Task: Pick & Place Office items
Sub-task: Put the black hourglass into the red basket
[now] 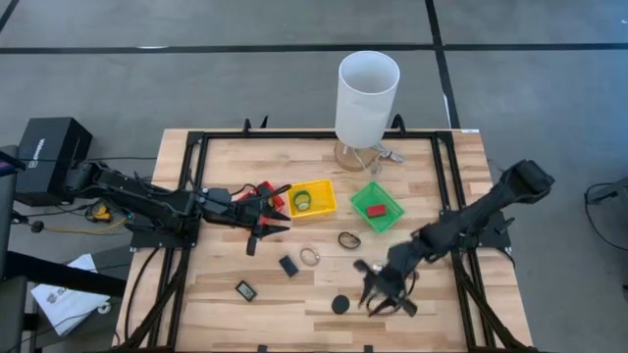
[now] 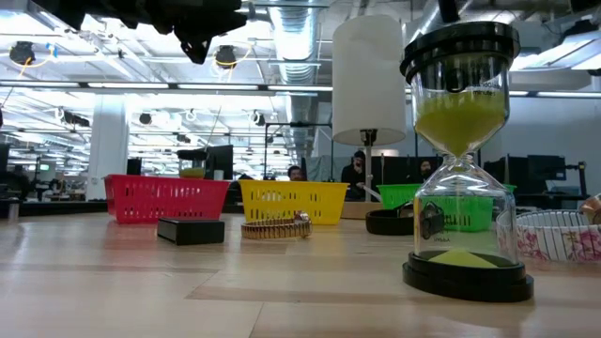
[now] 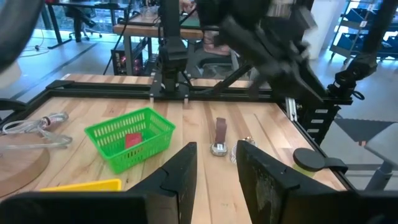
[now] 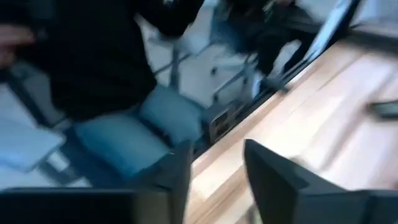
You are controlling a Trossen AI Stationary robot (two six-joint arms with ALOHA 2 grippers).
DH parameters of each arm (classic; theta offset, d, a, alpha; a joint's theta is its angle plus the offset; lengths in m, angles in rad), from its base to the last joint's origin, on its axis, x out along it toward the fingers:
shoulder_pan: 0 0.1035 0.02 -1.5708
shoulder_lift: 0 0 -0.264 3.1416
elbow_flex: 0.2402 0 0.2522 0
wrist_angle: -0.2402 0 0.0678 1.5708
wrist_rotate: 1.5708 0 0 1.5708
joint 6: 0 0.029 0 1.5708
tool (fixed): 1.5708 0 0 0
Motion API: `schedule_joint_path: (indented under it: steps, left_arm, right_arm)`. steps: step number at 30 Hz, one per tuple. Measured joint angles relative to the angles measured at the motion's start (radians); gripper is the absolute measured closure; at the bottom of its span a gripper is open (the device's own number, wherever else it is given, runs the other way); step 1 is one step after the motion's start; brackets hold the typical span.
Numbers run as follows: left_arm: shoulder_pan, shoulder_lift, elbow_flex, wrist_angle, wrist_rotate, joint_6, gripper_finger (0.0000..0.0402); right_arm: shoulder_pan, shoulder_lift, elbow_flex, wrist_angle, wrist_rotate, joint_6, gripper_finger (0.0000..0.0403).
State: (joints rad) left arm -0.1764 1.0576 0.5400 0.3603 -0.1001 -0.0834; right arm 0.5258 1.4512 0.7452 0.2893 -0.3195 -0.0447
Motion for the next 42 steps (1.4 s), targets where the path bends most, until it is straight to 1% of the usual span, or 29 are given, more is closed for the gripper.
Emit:
schedule_joint_path:
  steps: [2,4,5,6,9,11,16,19,23,25,31,36,40,42]
  left_arm:
    - [0.000,0.000,0.000,0.003,0.000,0.000,0.0294]
    - [0.000,0.000,0.000,0.004,0.000,0.000,0.0294]
    - [0.000,0.000,0.000,0.006,0.000,0.000,0.0294]
    - [0.000,0.000,0.000,0.009,0.000,0.000,0.0294]
    - [0.000,0.000,0.000,0.009,0.000,0.000,0.0294]
    - [0.000,0.000,0.000,0.009,0.000,0.000,0.0294]
    - [0.000,0.000,0.000,0.008,0.000,-0.002,0.0294]
    - [0.000,0.000,0.000,0.008,0.000,-0.002,0.0294]
    - [0.000,0.000,0.000,0.008,0.000,-0.002,0.0294]
    - [0.000,0.000,0.000,0.008,0.000,-0.003,0.0294]
    - [0.000,0.000,0.000,0.007,0.000,-0.003,0.0294]
    - [0.000,0.000,0.000,0.007,0.000,-0.003,0.0294]
    - [0.000,0.000,0.000,0.006,0.000,-0.003,0.0294]
    - [0.000,0.000,0.000,0.007,0.000,-0.003,0.0294]
  right_arm:
    - [0.018,0.063,-0.004,0.008,-0.027,-0.013,0.0311]
    - [0.015,0.123,-0.003,0.052,-0.055,-0.012,0.0361]
    - [0.011,0.140,-0.003,0.059,-0.072,-0.003,0.0381]
    - [0.006,0.156,-0.003,0.076,-0.095,0.012,0.0391]
    - [-0.008,0.209,-0.002,0.167,-0.114,0.107,0.0390]
    - [-0.014,0.258,-0.001,0.250,-0.117,0.123,0.0398]
    - [-0.026,0.360,-0.002,0.342,-0.121,0.148,0.0402]
    - [-0.029,0.402,-0.001,0.355,-0.117,0.121,0.0402]
    - [-0.044,0.443,-0.001,0.363,-0.037,0.082,0.0402]
    - [-0.057,0.456,-0.001,0.366,-0.020,0.074,0.0402]
    - [-0.105,0.492,0.005,0.429,-0.018,0.052,0.0403]
    - [-0.161,0.553,0.068,0.459,-0.023,0.016,0.0403]
    - [-0.196,0.569,0.098,0.449,-0.071,0.007,0.0403]
    - [-0.207,0.565,0.101,0.447,-0.075,0.007,0.0403]
